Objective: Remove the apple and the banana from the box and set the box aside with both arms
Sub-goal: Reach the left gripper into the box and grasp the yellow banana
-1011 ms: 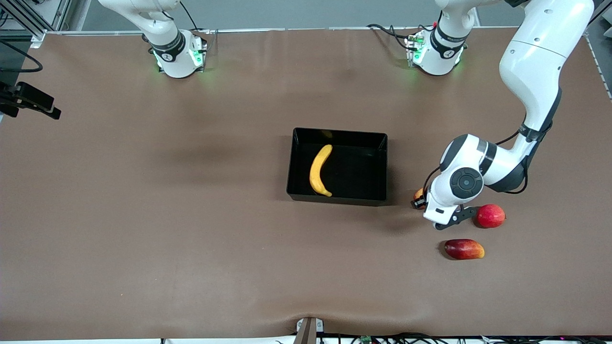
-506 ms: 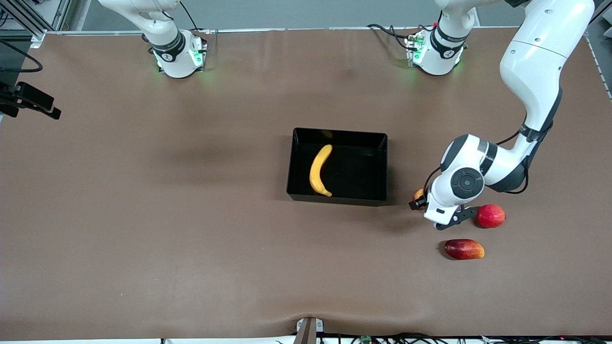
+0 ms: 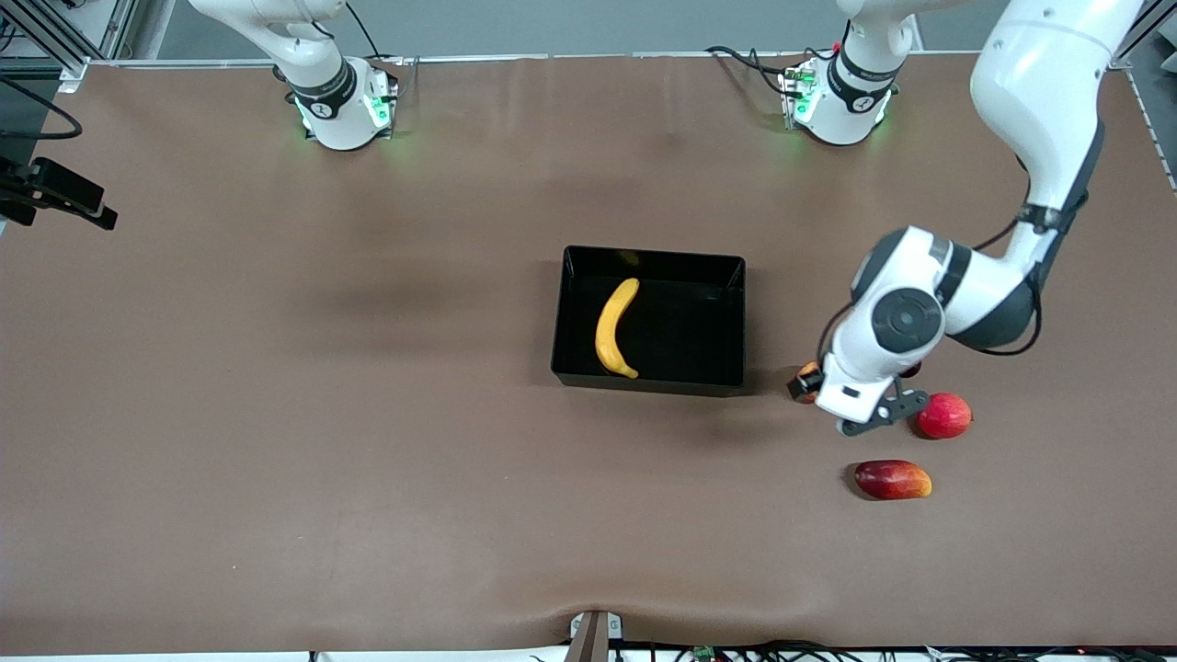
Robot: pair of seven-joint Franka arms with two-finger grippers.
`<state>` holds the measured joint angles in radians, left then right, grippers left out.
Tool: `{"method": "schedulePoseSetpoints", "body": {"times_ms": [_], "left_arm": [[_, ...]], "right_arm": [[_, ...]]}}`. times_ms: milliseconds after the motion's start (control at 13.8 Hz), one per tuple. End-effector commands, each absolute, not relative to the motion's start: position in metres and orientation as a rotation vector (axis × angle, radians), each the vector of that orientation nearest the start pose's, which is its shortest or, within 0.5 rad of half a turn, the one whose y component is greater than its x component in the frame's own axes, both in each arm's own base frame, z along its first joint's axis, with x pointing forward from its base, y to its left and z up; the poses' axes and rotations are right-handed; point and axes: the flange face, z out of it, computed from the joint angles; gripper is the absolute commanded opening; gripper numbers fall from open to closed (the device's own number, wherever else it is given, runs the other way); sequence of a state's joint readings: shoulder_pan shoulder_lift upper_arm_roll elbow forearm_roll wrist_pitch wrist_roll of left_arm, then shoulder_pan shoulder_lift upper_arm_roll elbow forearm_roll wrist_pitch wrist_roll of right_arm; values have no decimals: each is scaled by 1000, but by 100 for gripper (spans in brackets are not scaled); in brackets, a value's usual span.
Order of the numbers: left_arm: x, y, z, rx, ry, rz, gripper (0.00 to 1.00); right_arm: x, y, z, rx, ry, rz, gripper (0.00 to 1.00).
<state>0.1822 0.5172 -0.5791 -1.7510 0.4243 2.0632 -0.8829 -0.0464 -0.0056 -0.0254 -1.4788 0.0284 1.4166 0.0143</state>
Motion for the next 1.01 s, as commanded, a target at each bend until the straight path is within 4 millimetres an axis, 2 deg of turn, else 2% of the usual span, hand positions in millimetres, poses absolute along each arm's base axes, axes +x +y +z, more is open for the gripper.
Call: {"method": "schedulePoseSetpoints", "body": {"times_ms": [0, 144, 289, 578, 722, 939], "left_arm": [[591, -253, 328, -2994, -391, 12, 100], [569, -306, 331, -3006, -356, -9, 100], [544, -355, 327, -3026, -237, -10, 100], [515, -445, 300, -3087, -42, 24, 100], [509, -464, 275, -3087, 25, 29, 100], [512, -475, 241, -3166, 70, -15, 100]], "right_arm": [[536, -39, 658, -3103, 124, 79, 100], [536, -39, 658, -3103, 124, 79, 100], [536, -39, 658, -3103, 124, 79, 100], [536, -39, 658, -3103, 124, 79, 100], [536, -39, 658, -3103, 124, 79, 100], [536, -39, 658, -3101, 124, 79, 100]]}}
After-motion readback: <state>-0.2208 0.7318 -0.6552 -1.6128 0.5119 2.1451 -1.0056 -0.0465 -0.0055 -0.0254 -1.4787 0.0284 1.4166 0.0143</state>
